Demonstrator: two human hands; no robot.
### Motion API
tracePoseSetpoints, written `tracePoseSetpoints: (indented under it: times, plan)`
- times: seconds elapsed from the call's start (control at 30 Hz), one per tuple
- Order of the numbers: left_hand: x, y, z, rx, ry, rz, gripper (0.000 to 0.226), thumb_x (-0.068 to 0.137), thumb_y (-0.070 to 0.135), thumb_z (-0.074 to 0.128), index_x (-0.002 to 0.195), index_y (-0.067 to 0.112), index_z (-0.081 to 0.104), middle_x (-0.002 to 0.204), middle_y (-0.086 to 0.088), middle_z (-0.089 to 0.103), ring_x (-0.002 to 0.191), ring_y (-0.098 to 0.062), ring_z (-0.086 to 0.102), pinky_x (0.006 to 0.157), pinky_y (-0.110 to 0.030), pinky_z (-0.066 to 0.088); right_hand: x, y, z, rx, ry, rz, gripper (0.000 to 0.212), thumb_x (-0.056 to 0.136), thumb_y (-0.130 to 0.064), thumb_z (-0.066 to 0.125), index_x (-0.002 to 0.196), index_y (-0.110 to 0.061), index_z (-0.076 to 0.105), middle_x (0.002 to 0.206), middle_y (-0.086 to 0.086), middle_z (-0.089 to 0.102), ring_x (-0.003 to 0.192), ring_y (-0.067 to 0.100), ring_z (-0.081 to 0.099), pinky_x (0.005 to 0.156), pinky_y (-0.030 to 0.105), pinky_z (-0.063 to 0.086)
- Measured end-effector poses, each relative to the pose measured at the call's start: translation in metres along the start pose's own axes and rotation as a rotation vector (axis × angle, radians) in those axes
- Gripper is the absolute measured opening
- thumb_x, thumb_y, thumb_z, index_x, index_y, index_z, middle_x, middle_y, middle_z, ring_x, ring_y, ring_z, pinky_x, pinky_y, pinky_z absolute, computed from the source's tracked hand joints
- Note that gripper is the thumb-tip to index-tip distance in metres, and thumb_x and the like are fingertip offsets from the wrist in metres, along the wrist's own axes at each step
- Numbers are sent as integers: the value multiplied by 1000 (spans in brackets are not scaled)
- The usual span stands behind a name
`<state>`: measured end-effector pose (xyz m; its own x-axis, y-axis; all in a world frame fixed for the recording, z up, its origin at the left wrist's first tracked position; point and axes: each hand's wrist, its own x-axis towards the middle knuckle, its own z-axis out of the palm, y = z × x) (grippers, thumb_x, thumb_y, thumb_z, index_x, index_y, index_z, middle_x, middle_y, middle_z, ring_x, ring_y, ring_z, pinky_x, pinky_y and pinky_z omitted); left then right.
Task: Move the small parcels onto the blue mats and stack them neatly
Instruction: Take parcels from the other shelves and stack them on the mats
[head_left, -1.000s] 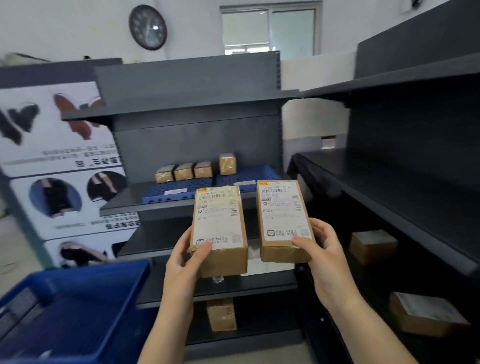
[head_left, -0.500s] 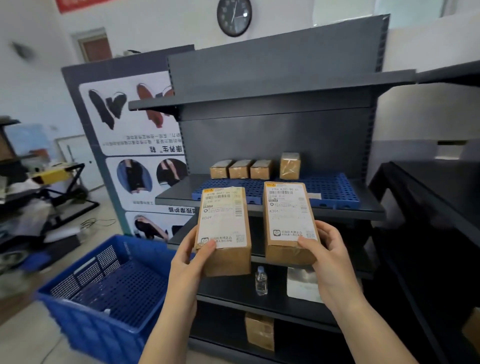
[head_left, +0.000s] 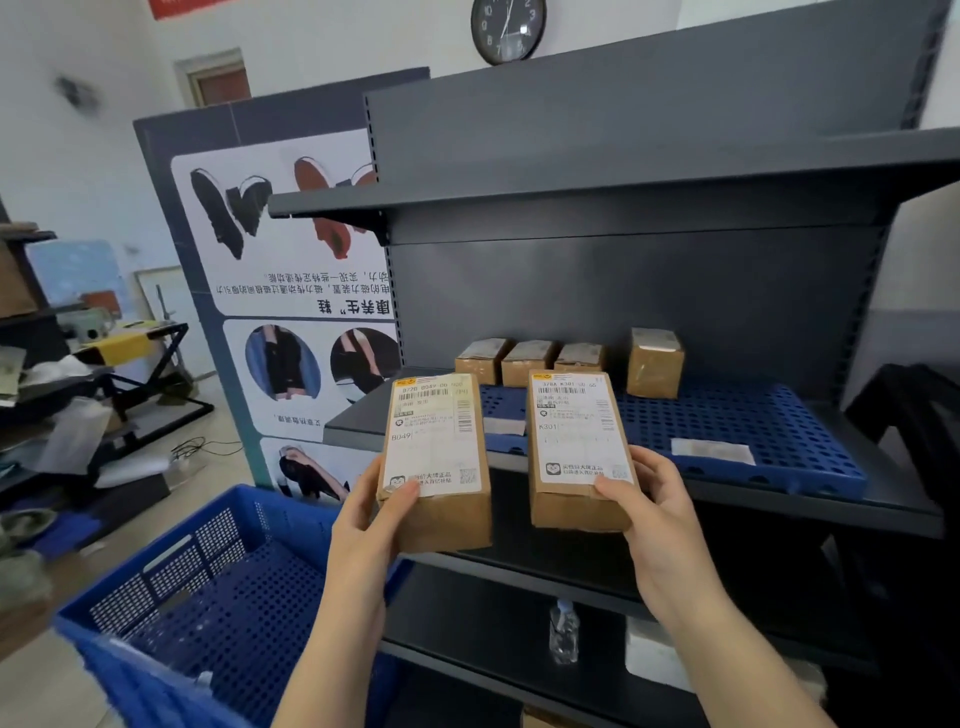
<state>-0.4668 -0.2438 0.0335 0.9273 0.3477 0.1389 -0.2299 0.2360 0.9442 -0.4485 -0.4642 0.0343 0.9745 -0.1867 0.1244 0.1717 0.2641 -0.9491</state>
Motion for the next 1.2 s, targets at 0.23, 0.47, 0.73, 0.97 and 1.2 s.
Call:
tracePoseSetpoints:
  times: [0.23, 0.47, 0.73, 0.97, 1.2]
  plan:
    - [101, 0, -29, -5, 28, 13, 30, 85, 21, 60, 110, 37, 54, 111, 5, 59, 108, -20, 52, 85, -39, 47, 79, 24, 68, 17, 11, 0, 36, 83, -14, 67, 101, -39, 50, 119, -5, 59, 117, 19, 53, 106, 48, 39]
    - [175, -8, -42, 7, 20, 16, 37, 86, 22, 58, 121, 32, 53, 114, 5, 59, 102, -14, 54, 71, -30, 48, 152, 41, 112, -3, 3, 16, 36, 83, -16, 68, 101, -41, 49, 120, -5, 60, 115, 18, 55, 105, 46, 40]
    - [260, -20, -28, 29, 40, 53, 37, 81, 25, 60, 115, 36, 54, 109, 11, 61, 103, -13, 55, 91, -42, 47, 248, 56, 138, 22, -30, 5, 42, 83, -14, 67, 119, -27, 49, 118, -3, 63, 111, 16, 58, 104, 43, 42]
    - [321, -29, -7, 46, 70, 67, 42, 78, 30, 63, 120, 35, 55, 117, 7, 62, 109, -15, 55, 93, -42, 47, 322, 63, 154, 1, -29, -7, 41, 82, -17, 68, 118, -26, 50, 119, -1, 63, 109, 14, 58, 96, 34, 44]
    - [364, -34, 2, 50, 16, 74, 37, 79, 27, 67, 114, 34, 58, 110, 10, 64, 101, -7, 57, 75, -28, 48, 364, 69, 174, 25, 15, -3, 43, 82, -13, 68, 117, -24, 47, 120, 1, 60, 107, 14, 58, 89, 28, 46]
